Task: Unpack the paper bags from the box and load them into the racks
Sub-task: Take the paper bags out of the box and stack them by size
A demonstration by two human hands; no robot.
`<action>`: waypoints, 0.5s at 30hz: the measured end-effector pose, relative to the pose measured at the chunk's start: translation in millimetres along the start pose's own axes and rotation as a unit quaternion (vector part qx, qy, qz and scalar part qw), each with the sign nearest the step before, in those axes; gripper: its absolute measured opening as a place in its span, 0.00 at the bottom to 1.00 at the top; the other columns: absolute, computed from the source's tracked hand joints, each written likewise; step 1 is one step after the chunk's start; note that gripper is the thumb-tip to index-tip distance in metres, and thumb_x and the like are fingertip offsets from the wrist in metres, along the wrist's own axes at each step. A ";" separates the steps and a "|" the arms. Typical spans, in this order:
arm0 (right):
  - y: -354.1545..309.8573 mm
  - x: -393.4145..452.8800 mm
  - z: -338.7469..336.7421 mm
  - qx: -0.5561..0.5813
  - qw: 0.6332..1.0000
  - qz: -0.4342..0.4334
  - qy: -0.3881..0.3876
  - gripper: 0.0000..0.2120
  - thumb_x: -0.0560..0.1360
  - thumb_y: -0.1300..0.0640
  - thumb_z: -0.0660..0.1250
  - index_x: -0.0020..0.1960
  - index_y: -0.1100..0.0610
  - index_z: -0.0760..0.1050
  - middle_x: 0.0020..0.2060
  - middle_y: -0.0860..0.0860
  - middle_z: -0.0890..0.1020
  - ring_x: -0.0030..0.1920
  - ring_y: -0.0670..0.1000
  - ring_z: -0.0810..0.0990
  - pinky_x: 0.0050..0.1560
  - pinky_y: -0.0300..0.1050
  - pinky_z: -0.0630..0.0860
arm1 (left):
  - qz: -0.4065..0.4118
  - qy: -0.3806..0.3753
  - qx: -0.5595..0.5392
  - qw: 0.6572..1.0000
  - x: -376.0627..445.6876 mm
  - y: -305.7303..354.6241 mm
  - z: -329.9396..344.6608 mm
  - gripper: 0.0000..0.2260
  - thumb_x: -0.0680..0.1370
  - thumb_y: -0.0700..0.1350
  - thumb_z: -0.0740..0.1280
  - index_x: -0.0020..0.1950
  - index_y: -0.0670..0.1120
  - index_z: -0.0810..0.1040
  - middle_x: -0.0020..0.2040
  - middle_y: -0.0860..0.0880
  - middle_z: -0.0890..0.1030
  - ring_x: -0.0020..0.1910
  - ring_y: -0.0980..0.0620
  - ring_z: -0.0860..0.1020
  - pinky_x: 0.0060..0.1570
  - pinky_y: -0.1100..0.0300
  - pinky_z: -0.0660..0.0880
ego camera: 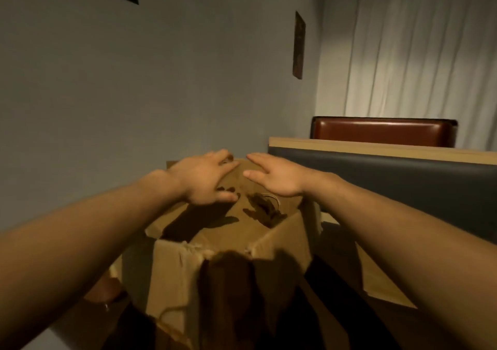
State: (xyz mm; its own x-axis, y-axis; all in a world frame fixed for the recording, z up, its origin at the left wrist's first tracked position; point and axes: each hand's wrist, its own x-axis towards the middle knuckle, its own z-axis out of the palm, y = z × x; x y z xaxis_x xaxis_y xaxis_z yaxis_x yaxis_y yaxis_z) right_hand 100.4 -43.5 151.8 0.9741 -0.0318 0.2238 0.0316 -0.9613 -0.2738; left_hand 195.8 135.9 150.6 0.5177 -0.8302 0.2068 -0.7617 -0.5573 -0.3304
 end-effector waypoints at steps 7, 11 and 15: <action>12.9 57.7 52.9 -0.030 0.961 0.082 -0.261 0.36 0.80 0.44 0.64 0.81 0.47 0.48 0.79 0.51 0.59 0.75 0.56 0.64 0.74 0.54 0.65 | -0.173 -0.249 0.023 0.953 25.1 -24.8 68.8 0.34 0.72 0.66 0.69 0.71 0.46 0.70 0.65 0.46 0.71 0.63 0.44 0.71 0.65 0.48 0.71; 14.3 45.3 63.2 -0.120 0.913 0.054 -0.386 0.35 0.81 0.51 0.65 0.81 0.45 0.50 0.79 0.48 0.57 0.77 0.53 0.59 0.65 0.42 0.62 | -0.159 -0.190 0.036 0.968 22.8 -15.8 75.5 0.25 0.73 0.63 0.70 0.61 0.46 0.76 0.56 0.46 0.74 0.56 0.46 0.71 0.60 0.51 0.70; 12.7 43.1 66.1 -0.147 0.903 0.026 -0.402 0.32 0.79 0.59 0.68 0.78 0.43 0.61 0.75 0.49 0.64 0.64 0.49 0.72 0.55 0.36 0.67 | -0.134 -0.172 0.020 0.976 14.6 -17.6 77.0 0.22 0.75 0.62 0.69 0.59 0.47 0.76 0.51 0.48 0.74 0.52 0.48 0.71 0.58 0.50 0.69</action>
State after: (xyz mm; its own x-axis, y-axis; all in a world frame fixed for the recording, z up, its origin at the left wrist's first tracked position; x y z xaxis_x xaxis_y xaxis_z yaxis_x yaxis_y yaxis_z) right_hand 157.6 -38.9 96.1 0.8235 0.0169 -0.5670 0.0358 -0.9991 0.0221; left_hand 246.8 134.6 88.5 0.8019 -0.5968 -0.0276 -0.5684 -0.7479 -0.3430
